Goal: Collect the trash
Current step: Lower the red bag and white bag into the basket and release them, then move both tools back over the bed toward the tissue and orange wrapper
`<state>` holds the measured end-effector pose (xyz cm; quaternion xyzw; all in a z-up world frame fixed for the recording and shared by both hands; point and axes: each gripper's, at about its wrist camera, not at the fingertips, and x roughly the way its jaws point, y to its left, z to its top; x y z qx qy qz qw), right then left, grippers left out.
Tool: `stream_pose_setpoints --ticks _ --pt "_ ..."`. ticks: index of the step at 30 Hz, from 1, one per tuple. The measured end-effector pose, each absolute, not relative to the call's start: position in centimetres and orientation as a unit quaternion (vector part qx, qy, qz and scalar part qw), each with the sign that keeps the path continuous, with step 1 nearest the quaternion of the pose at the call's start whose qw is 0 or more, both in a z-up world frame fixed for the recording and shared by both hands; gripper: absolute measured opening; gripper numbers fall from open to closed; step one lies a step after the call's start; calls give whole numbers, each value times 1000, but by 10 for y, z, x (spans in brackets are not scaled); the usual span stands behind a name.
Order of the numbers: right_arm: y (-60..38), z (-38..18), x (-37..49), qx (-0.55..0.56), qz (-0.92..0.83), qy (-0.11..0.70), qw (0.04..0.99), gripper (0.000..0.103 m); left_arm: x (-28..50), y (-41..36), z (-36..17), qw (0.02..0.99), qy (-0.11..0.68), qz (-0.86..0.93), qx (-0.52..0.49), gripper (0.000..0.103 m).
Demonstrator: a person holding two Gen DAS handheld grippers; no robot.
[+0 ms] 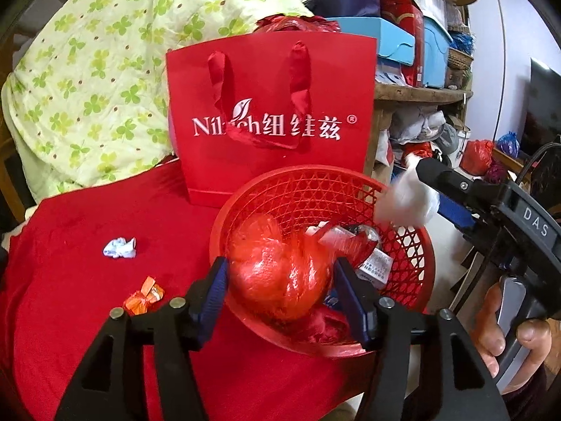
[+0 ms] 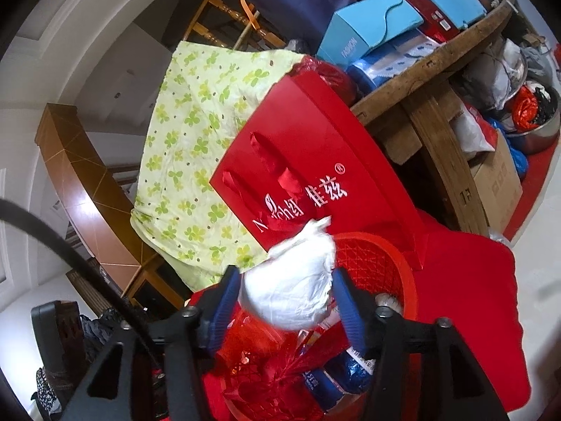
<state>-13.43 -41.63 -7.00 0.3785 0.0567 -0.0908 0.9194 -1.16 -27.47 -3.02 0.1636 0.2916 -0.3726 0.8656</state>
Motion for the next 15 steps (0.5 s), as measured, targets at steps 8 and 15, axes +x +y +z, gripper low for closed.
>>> stream_pose_setpoints --ticks 8,15 --pt "-403 -64 -125 364 -81 52 926 63 -3 -232 -37 878 292 -344 159 63" --pt "-369 -49 -107 329 -40 33 943 63 22 -156 -62 893 330 -272 141 63"
